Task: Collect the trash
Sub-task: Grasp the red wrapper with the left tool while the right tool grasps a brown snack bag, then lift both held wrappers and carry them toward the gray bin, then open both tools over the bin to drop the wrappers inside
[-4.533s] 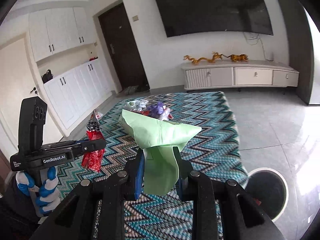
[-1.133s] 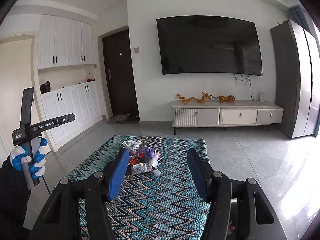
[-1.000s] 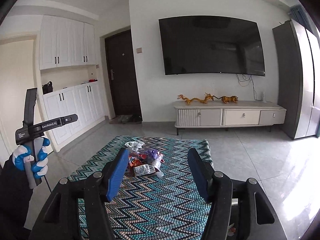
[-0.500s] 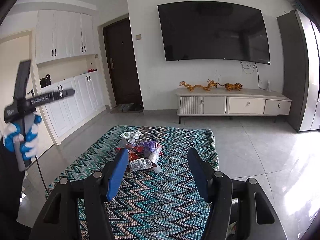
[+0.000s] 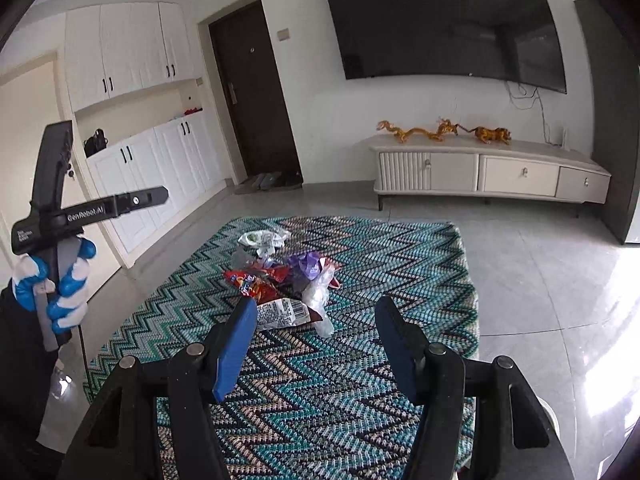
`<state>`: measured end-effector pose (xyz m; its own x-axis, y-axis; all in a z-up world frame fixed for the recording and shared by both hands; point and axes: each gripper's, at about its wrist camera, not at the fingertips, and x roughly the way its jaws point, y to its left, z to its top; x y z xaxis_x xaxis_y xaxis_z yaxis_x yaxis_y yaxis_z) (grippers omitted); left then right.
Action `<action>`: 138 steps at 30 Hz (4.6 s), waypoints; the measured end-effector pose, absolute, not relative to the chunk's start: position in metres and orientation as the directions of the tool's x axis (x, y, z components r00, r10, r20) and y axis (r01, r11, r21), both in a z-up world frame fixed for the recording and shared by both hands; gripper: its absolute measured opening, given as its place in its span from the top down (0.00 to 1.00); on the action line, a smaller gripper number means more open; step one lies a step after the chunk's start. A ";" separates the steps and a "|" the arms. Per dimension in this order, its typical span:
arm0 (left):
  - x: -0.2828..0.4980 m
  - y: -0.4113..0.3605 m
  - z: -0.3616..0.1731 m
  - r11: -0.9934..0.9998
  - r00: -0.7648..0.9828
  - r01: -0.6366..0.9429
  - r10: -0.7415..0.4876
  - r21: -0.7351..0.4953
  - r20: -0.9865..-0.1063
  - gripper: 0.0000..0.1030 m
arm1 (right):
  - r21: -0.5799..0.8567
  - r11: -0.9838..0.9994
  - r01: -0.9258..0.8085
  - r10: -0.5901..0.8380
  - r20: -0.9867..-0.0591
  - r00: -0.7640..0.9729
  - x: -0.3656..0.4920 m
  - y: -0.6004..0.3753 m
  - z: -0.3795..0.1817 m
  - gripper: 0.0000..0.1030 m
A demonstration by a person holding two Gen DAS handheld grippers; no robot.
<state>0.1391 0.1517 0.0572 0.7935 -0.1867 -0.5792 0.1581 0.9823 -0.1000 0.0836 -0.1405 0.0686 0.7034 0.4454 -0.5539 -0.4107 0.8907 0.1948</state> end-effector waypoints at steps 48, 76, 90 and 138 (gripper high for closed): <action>0.234 0.145 -0.111 0.895 0.520 0.132 -0.429 -0.426 -0.739 0.60 | 0.291 0.707 -0.645 0.606 -0.719 0.339 0.184 -0.029 -0.059 0.47; 0.142 0.145 -0.070 0.889 0.577 0.203 -0.448 -0.411 -0.683 0.92 | 0.358 0.708 -0.609 0.652 -0.663 0.369 0.085 -0.067 -0.027 0.91; 0.051 0.127 0.009 0.881 0.671 0.312 -0.469 -0.355 -0.575 0.95 | 0.316 0.830 -0.461 0.557 -0.529 0.641 -0.007 -0.138 0.046 0.91; 0.159 -0.277 -0.107 0.661 0.130 0.694 -0.504 -0.285 -0.854 0.84 | 0.400 0.902 0.165 0.170 -0.677 0.716 0.025 -0.431 -0.083 0.83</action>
<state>0.1590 -0.2767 -0.1071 0.1297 -0.5042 -0.8538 0.6941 0.6611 -0.2849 0.0251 -0.4310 -0.0831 0.7160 0.1695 -0.6772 0.1648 0.9016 0.4000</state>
